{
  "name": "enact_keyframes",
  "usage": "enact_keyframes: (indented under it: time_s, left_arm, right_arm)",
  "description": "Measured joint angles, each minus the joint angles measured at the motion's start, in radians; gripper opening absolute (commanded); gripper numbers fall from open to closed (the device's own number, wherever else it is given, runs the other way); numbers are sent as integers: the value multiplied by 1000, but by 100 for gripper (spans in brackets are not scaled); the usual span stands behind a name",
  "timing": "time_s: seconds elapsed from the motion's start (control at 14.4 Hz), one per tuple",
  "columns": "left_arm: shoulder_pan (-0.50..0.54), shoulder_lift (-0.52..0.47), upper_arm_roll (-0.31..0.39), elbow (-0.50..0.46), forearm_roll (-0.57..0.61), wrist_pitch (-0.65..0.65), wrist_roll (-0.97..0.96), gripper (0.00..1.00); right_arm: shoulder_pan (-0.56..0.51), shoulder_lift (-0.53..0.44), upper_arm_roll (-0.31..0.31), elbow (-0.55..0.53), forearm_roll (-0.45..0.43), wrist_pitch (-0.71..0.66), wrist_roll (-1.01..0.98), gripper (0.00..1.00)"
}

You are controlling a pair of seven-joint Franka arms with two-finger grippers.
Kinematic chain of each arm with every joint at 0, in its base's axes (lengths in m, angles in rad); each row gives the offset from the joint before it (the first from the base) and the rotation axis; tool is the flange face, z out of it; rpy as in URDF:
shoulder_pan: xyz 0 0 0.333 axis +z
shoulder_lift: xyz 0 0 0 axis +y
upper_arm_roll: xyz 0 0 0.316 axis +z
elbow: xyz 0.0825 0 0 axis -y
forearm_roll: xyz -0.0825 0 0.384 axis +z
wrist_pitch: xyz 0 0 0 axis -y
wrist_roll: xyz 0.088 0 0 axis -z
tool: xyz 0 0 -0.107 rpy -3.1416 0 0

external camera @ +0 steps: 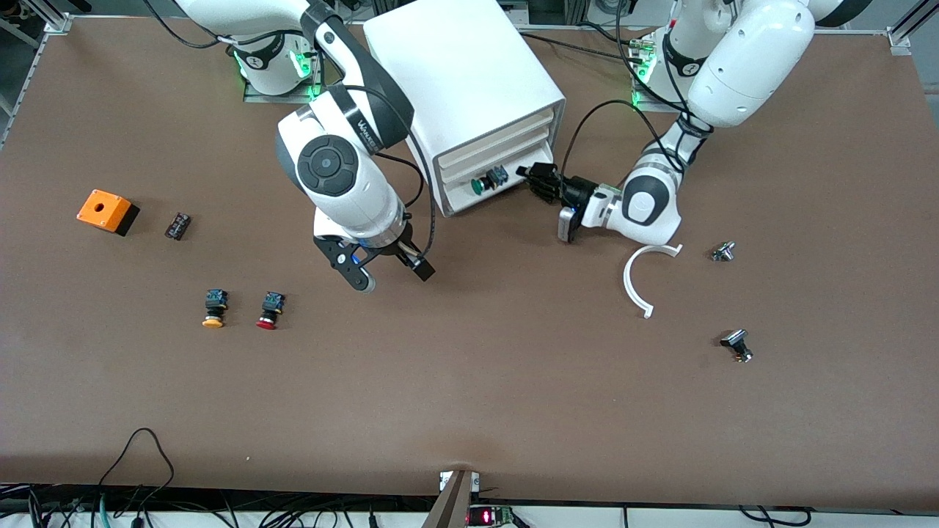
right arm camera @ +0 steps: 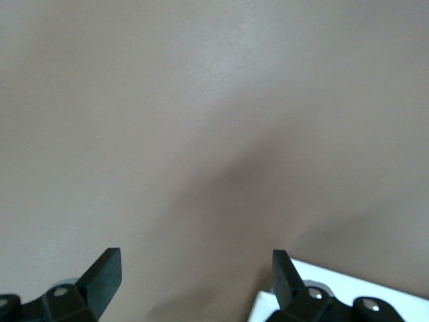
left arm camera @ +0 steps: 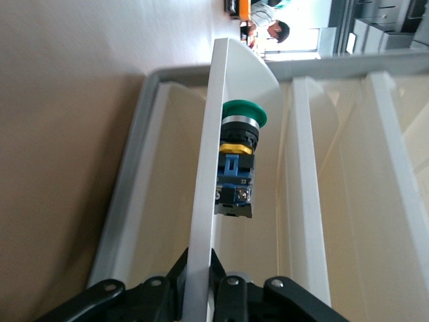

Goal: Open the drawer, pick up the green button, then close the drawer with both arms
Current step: 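Pull the drawer open with the left gripper while the right gripper reaches in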

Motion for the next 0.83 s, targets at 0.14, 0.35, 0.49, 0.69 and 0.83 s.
enact_keyframes:
  time_s: [0.14, 0.35, 0.49, 0.69, 0.83]
  left_arm:
    - [19, -1, 23, 62, 63, -7, -69, 0]
    - [61, 0, 27, 118, 138, -7, -127, 0]
    - [80, 1, 26, 143, 168, -7, -150, 0]
    - [87, 1, 26, 162, 185, -7, -181, 67]
    - [87, 1, 28, 167, 200, -3, -186, 100]
  right_arm:
    - [20, 22, 0, 46, 0, 1, 43, 99]
    - [54, 58, 0, 121, 0, 4, 123, 99]
    - [80, 88, 0, 168, 0, 17, 178, 99]
    - [124, 128, 0, 194, 0, 78, 251, 99]
    - [153, 152, 0, 197, 0, 109, 266, 99]
